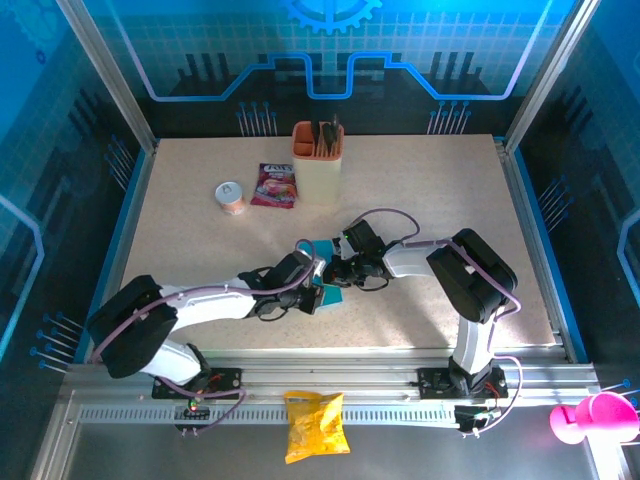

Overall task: Fold a paper plane with a square sheet of paper (pick it up from the middle)
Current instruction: Fold the triangle a second time at the center of the table.

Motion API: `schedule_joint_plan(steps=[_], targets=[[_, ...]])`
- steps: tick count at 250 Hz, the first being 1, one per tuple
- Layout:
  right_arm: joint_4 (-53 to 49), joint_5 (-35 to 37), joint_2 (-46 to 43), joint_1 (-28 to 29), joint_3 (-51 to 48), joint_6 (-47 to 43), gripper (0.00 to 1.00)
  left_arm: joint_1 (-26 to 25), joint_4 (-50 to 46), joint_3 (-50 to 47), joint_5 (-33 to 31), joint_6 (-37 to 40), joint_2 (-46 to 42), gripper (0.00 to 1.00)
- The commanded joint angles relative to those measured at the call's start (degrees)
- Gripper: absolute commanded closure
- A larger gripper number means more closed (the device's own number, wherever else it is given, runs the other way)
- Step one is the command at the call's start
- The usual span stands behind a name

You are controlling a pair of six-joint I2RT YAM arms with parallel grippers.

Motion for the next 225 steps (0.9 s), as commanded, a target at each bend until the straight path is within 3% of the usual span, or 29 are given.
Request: schedule_joint_plan(steps=[1, 79, 225], targets=[[-3.19, 3.19, 2.18, -0.3, -2.12, 0.38, 1.0, -0.28, 3.19, -0.38, 0.99, -0.63, 1.57, 1.0], [-3.07, 3.42, 2.2, -0.29, -2.78, 0.3, 1.0, -0.23, 4.88, -2.05, -1.32, -0.78, 3.64, 1.0], [-2.74, 3.31, 2.81, -0.39, -3.01, 0.35, 1.0, -0.22, 6.13, -5.5, -3.58, -2.82, -0.12, 1.0]])
